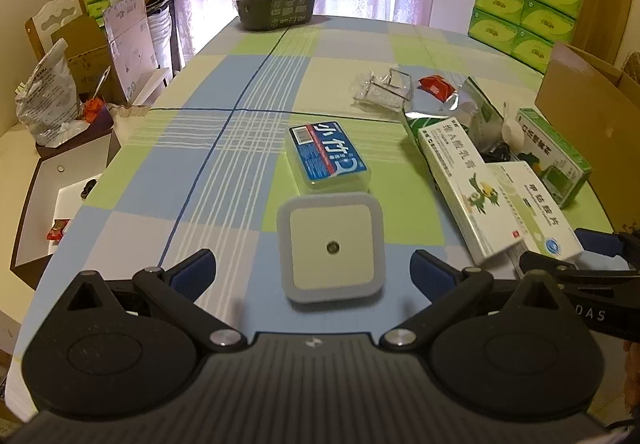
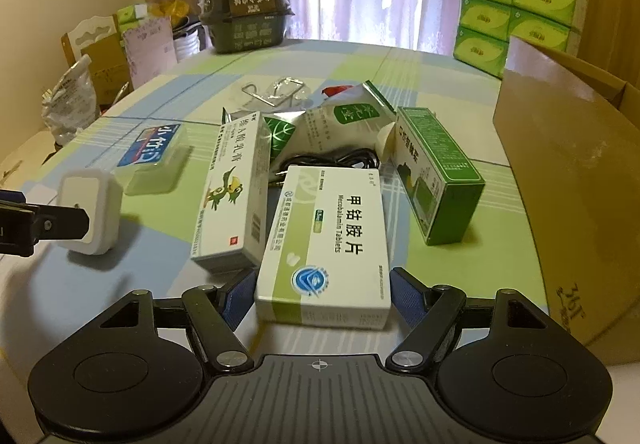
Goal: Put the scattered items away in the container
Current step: 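Grasp the white night light with the left tool while the right tool grasps the white medicine box, then carry the night light with the left tool while the right tool carries the medicine box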
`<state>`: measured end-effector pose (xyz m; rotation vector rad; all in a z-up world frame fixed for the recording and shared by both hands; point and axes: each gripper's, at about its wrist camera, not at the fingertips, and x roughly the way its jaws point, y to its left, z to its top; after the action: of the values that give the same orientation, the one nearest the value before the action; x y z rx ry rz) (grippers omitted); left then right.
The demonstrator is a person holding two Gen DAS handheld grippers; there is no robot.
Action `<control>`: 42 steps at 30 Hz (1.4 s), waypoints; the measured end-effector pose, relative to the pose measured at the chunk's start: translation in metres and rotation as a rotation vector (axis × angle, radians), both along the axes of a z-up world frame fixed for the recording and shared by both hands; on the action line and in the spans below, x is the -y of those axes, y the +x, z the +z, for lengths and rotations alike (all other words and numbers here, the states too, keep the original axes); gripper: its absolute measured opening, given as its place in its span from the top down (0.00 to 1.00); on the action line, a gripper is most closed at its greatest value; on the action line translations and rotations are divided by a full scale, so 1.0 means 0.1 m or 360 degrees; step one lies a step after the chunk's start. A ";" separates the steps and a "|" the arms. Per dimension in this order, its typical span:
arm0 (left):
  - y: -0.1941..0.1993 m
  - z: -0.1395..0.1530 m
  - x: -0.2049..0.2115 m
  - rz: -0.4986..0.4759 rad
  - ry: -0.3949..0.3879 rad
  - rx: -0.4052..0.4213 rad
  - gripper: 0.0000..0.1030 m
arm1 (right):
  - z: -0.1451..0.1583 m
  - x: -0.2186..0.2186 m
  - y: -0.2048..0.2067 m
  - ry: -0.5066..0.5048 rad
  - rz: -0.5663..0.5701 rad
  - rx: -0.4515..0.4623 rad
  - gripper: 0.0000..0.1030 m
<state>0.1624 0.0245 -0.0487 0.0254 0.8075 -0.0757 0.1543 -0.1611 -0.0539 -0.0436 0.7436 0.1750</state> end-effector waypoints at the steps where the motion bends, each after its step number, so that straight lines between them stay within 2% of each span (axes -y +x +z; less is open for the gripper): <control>1: 0.03 -0.01 0.00 0.0001 0.0001 -0.0001 0.01 | -0.01 0.00 0.02 -0.0001 0.0001 0.0000 0.24; 4: 0.10 -0.05 0.03 -0.0006 0.0020 -0.0001 0.04 | -0.03 0.01 0.08 -0.0009 0.0000 -0.0012 0.24; 6: 0.14 -0.08 0.06 -0.0013 0.0043 -0.0002 0.08 | -0.05 0.01 0.11 -0.0016 -0.0011 -0.0018 0.28; 11: 0.19 -0.15 0.07 -0.0006 0.0063 -0.0013 0.17 | -0.05 0.02 0.12 -0.0023 -0.0017 -0.0030 0.29; 13: 0.21 -0.16 0.07 -0.0015 0.0058 -0.0024 0.27 | -0.04 0.03 0.10 -0.0027 -0.0024 -0.0039 0.29; 15: 0.20 -0.17 0.07 -0.0022 0.0059 -0.0037 0.41 | -0.01 0.06 0.06 -0.0031 -0.0031 -0.0041 0.29; 21: -0.02 -0.13 0.15 -0.0107 0.0042 -0.0069 0.41 | 0.09 0.19 -0.29 -0.0050 -0.0055 -0.0068 0.29; 25: -0.34 -0.09 0.26 -0.0241 0.0035 -0.0101 0.41 | 0.10 0.27 -0.60 -0.0041 -0.0074 -0.0124 0.29; 29: -0.54 -0.10 0.36 -0.0308 0.0018 -0.0126 0.41 | 0.09 0.27 -0.70 -0.0054 -0.0097 -0.0132 0.29; 30: -0.57 -0.11 0.39 -0.0312 0.0021 -0.0128 0.41 | 0.09 0.26 -0.70 -0.0056 -0.0097 -0.0133 0.28; 31: -0.58 -0.12 0.40 -0.0313 0.0026 -0.0130 0.41 | 0.09 0.25 -0.69 -0.0053 -0.0094 -0.0130 0.22; 32: -0.58 -0.12 0.41 -0.0314 0.0034 -0.0129 0.41 | 0.10 0.24 -0.68 -0.0062 -0.0099 -0.0112 0.08; 33: -0.59 -0.13 0.42 -0.0316 0.0042 -0.0124 0.41 | 0.11 0.24 -0.67 -0.0073 -0.0099 -0.0086 0.04; 42: -0.55 -0.12 0.44 -0.0310 0.0090 -0.0095 0.35 | 0.03 0.23 -0.45 -0.0067 -0.0068 -0.0091 0.04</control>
<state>0.1078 -0.0192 -0.0607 0.1560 0.8652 -0.2385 0.1091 -0.1843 -0.0508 -0.0631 0.8049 0.1203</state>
